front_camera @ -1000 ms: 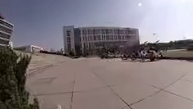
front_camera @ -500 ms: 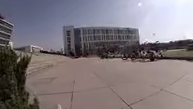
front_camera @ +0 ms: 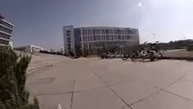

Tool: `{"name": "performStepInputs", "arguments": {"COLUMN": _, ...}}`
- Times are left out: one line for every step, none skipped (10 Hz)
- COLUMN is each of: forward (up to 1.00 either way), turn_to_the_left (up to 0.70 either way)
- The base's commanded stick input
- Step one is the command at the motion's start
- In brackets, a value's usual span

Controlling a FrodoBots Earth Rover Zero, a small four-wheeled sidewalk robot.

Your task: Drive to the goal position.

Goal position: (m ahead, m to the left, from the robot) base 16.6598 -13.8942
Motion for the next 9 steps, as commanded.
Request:
{"name": "performStepInputs", "arguments": {"forward": 0.7, "turn_to_the_left": 0.0}}
{"name": "performStepInputs", "arguments": {"forward": 0.7, "turn_to_the_left": 0.0}}
{"name": "performStepInputs", "arguments": {"forward": 0.7, "turn_to_the_left": 0.0}}
{"name": "performStepInputs", "arguments": {"forward": 0.7, "turn_to_the_left": 0.0}}
{"name": "performStepInputs", "arguments": {"forward": 0.7, "turn_to_the_left": 0.0}}
{"name": "performStepInputs", "arguments": {"forward": 0.7, "turn_to_the_left": 0.0}}
{"name": "performStepInputs", "arguments": {"forward": 0.7, "turn_to_the_left": 0.0}}
{"name": "performStepInputs", "arguments": {"forward": 0.7, "turn_to_the_left": 0.0}}
{"name": "performStepInputs", "arguments": {"forward": 0.7, "turn_to_the_left": 0.0}}
